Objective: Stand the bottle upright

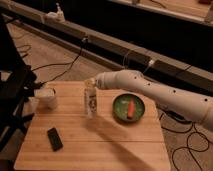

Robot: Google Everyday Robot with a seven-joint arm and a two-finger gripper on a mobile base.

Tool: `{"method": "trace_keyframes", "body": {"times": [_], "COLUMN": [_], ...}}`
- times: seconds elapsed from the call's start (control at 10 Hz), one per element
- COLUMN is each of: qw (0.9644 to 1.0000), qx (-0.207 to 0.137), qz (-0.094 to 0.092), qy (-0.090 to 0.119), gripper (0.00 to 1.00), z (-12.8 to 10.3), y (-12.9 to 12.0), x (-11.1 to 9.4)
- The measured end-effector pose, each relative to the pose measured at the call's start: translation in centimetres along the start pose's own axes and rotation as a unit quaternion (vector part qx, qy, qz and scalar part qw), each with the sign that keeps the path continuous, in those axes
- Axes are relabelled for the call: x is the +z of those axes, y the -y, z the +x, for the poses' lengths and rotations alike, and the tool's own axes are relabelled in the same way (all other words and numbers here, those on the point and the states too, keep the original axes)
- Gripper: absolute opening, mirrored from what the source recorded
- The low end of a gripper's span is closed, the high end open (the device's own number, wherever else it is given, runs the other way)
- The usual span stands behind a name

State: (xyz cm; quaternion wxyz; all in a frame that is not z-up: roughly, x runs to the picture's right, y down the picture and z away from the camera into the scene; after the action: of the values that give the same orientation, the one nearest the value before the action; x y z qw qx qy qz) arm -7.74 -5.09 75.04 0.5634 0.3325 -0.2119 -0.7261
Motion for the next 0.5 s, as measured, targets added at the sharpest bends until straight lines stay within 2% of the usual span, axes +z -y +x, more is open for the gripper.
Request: {"method": "trace_keyframes", "body": {"times": [0.2,0.4,0.5], "qw": [0.9981,0.9935,0.9926], "qx": [-0.044,-0.074,-0.078], "qz": [0.021,0.049,0.053], "qy": [-0.036,-0.071,-0.077], "gripper": [0.0,0.0,0.0], "z": [2.2,3.8,4.1], "y": [2.1,4.7,5.1], "x": [0.6,0.1,-0.1]}}
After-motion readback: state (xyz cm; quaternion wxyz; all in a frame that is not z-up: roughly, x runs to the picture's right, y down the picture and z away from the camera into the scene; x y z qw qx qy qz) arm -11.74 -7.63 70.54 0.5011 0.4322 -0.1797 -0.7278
